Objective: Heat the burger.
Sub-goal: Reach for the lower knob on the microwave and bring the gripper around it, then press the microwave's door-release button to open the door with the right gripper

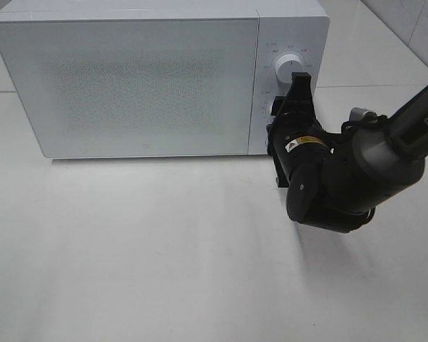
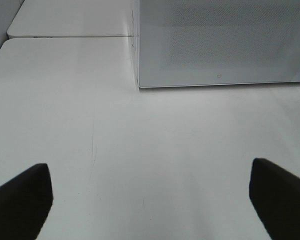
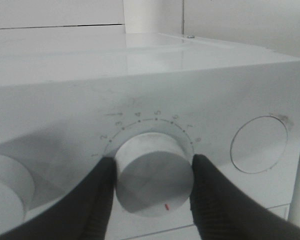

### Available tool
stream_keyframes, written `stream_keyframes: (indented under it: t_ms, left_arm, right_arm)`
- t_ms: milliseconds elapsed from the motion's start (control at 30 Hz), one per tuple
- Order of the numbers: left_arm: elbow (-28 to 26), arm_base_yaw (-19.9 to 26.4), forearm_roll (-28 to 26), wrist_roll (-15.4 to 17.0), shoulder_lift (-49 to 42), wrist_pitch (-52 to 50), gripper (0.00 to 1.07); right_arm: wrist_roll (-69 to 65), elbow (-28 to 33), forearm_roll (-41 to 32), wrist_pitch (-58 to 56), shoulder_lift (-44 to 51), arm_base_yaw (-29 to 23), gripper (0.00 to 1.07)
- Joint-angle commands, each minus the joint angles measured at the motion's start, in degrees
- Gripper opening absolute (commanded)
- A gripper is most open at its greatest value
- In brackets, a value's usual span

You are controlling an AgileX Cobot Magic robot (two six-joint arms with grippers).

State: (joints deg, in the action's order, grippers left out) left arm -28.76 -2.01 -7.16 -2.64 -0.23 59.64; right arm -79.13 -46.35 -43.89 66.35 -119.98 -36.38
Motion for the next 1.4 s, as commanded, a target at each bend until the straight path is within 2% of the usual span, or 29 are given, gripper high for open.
stream_keyframes:
  t_ms: [33,67,167,200,267,300,333,567,733,900,933,967,1000,1067,1167,1233,1400]
  left_arm:
    - [0.06,0.17,-0.23,-0.06,-1.2,-0.17,1.0]
    - [0.06,0.17,-0.23,-0.06,-1.2,-0.17,1.0]
    - [0.06,0.17,-0.23,-0.06,-1.2,-0.17,1.0]
    - [0.06,0.17,-0.23,-0.06,-1.2,-0.17,1.0]
    - [0.06,0.17,-0.23,-0.06,-1.2,-0.17,1.0]
    - [0.06,0.17,-0.23,-0.06,-1.2,-0.17,1.0]
    - [0.06,0.17,-0.23,-0.06,-1.2,-0.17,1.0]
    - [0.06,0.17,-0.23,-0.06,-1.2,-0.17,1.0]
    - [0.06,0.17,-0.23,-0.06,-1.2,-0.17,1.0]
    - [0.06,0.17,-0.23,-0.06,-1.2,-0.17,1.0]
    - [0.06,0.17,-0.23,-0.06,-1.2,-0.17,1.0]
    - [0.06,0.17,-0.23,-0.06,-1.2,-0.17,1.0]
    - [0.06,0.17,-0.23,-0.06,-1.2,-0.17,1.0]
    - [0.06,0.17,-0.23,-0.06,-1.2,-0.17,1.0]
    - [0.06,0.17,-0.23,-0.06,-1.2,-0.17,1.0]
    - [0.06,0.17,-0.23,-0.06,-1.2,-0.17,1.0]
    - [0.06,0.17,-0.23,-0.06,-1.2,-0.17,1.0]
  right_arm:
    - [1.6,-2.58,1.09,1.78,0.57,0.29,0.47]
    - [2.12,-2.58,0.74,1.78,0.57,0.29,0.55]
    - [2.52,-2.58,0.74,1.78,0.57,0.29,0.59]
    - [3.04,-2.52,0.74,1.72,0.57,0.23,0.67]
    - [3.27,-2.06,0.74,1.66,0.57,0.17,0.7]
    - [3.5,-1.83,0.74,1.66,0.74,0.17,0.76]
    - [4.76,-1.03,1.2,0.97,1.32,0.17,0.78]
    - [12.26,2.64,4.41,-3.38,5.27,0.11,0.76]
    - [21.6,6.53,7.22,-13.64,9.4,0.11,0.75]
    - [38.27,9.4,6.7,-24.75,14.61,0.29,0.75]
    - [38.27,9.4,6.7,-24.75,14.61,0.29,0.75]
    - [45.09,9.45,6.59,-28.48,16.21,0.29,0.75]
    - [45.09,9.45,6.59,-28.48,16.21,0.29,0.75]
    - [55.0,9.45,6.59,-33.29,18.85,0.29,0.75]
    - [60.96,9.45,6.59,-36.84,20.28,0.29,0.75]
    - [70.13,9.45,6.59,-41.71,22.46,0.29,0.75]
    - [79.53,9.4,6.65,-48.36,24.47,0.29,0.75]
